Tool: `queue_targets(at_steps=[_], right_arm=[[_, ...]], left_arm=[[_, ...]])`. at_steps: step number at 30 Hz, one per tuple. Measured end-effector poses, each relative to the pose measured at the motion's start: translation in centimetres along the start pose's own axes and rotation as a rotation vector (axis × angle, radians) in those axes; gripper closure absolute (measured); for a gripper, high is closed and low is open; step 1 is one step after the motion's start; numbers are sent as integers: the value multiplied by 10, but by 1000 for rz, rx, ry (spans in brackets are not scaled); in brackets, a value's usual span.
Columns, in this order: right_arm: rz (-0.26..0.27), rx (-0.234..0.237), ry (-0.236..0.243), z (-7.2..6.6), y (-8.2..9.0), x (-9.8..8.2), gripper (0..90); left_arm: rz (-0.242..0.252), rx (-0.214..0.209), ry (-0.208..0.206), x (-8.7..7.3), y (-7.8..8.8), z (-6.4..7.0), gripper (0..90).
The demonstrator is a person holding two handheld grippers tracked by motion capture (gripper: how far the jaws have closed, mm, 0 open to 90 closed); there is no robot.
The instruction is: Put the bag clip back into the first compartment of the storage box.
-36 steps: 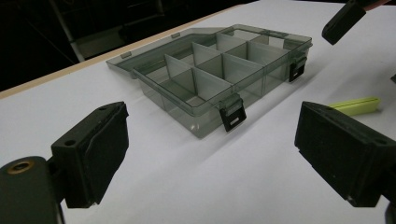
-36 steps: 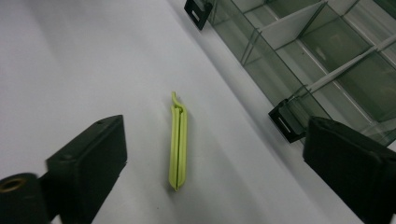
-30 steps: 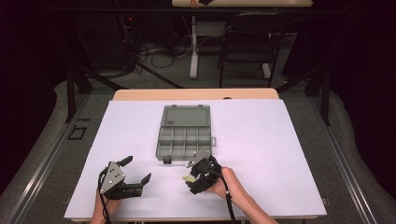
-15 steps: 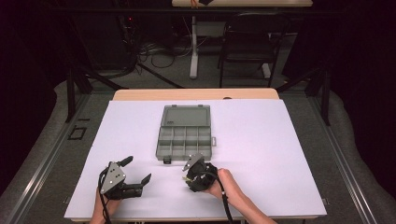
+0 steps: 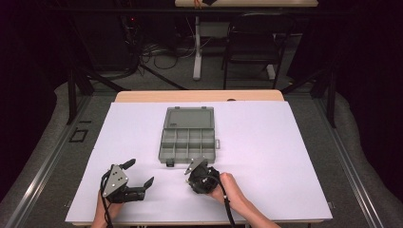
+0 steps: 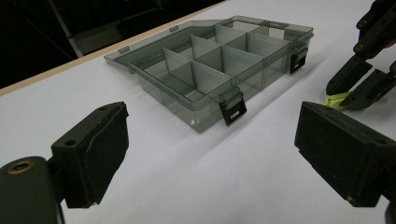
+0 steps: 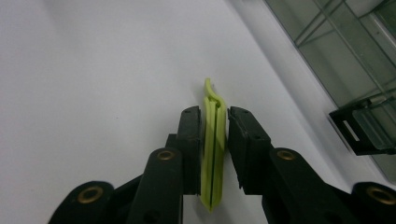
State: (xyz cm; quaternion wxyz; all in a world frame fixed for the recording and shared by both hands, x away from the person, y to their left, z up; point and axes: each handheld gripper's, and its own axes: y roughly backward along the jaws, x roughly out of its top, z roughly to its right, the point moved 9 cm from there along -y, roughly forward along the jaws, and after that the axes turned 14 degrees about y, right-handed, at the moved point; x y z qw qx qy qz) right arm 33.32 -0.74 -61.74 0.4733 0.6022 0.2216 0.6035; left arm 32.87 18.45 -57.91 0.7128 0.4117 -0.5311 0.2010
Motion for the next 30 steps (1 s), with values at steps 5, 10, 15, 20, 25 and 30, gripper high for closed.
queue_targets(at_steps=[5,10,15,20,25,30], right_arm=[[5,5,-13,-2,-1,-1,795],[10,7,-25,-2,0,-1,799],[20,-2,-31,0,3,-2,800],[35,-10,-39,3,7,-2,801],[48,-22,-38,6,11,-2,801],[61,-35,-42,11,16,-2,801]], left_arm=[[-4,-2,1,0,-2,1,98],[-1,-6,3,0,-2,1,98],[-2,-8,0,0,-2,1,98],[-4,-12,0,0,-2,1,98],[-4,-11,0,0,-2,1,98],[-4,-12,-1,0,-2,1,98]])
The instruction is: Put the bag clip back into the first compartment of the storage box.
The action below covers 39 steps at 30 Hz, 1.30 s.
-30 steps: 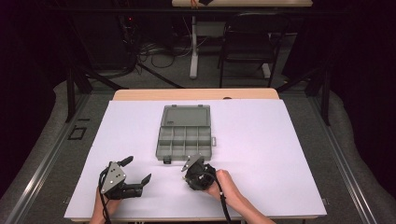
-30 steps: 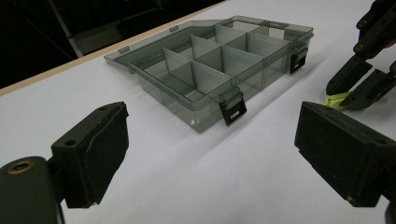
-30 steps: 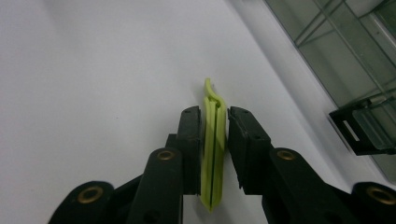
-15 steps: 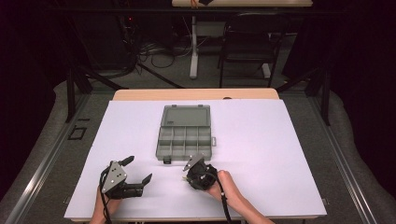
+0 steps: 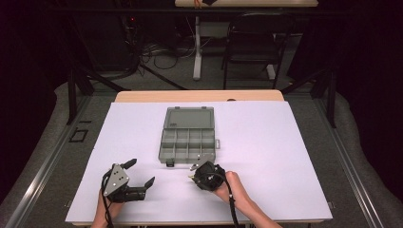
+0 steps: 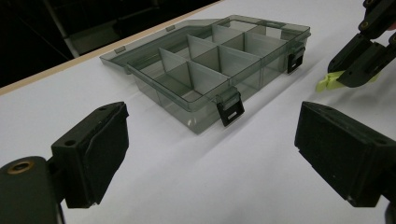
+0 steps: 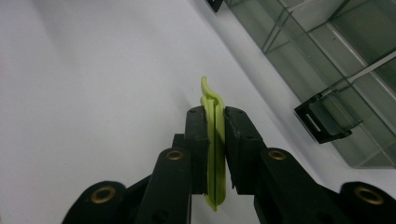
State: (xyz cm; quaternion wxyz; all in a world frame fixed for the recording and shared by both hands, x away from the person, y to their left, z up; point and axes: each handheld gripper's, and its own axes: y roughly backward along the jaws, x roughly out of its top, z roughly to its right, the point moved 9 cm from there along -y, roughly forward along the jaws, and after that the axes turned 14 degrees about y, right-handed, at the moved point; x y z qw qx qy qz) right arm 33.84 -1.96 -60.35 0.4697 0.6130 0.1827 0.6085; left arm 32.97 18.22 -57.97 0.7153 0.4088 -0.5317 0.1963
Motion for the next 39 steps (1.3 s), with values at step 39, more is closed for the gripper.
queue_targets(at_steps=[39], right_arm=[[122,-83,-51,27,29,5,803]], left_arm=[[-12,-10,-7,-1,-1,1,98]])
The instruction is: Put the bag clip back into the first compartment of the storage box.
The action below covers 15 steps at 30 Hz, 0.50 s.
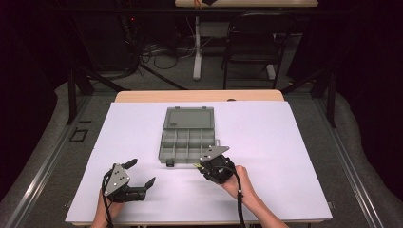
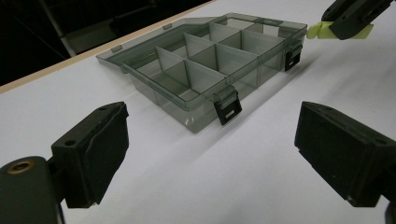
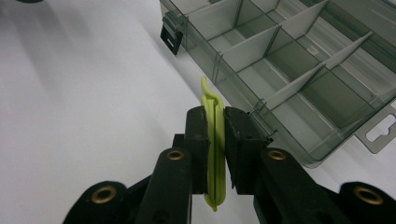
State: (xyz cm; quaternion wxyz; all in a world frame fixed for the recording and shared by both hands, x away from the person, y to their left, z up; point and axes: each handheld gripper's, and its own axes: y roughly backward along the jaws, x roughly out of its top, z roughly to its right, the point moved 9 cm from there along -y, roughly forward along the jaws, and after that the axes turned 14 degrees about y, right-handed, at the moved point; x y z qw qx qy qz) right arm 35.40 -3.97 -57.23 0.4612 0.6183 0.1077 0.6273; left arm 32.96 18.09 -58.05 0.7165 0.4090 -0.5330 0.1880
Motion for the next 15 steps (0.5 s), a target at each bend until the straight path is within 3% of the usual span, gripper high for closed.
queue_targets(at_steps=[15], right_arm=[[48,-34,1,13,6,7,803]], left_arm=[[-14,-8,-6,-1,-2,3,98]])
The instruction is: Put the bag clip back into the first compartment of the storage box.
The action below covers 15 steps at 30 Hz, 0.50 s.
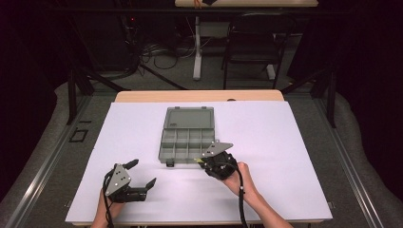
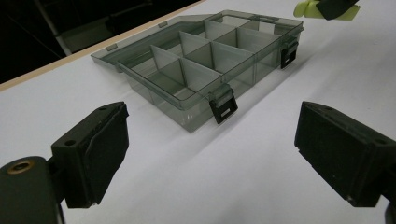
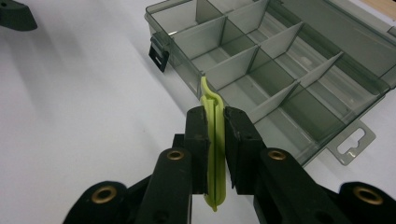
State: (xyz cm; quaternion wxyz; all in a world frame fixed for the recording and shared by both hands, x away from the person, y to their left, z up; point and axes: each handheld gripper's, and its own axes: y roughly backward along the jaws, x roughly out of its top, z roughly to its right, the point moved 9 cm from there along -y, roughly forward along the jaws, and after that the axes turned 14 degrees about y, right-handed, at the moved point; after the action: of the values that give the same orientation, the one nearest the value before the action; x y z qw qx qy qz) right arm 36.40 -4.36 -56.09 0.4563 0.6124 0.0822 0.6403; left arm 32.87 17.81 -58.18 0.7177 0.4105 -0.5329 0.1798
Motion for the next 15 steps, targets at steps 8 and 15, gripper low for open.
queue_targets(at_steps=[8,15], right_arm=[[18,-10,-3,6,3,3,804],[34,-24,-4,11,5,8,803]], left_arm=[[-3,-2,-3,0,0,0,98],[-6,-2,-7,0,0,0,98]])
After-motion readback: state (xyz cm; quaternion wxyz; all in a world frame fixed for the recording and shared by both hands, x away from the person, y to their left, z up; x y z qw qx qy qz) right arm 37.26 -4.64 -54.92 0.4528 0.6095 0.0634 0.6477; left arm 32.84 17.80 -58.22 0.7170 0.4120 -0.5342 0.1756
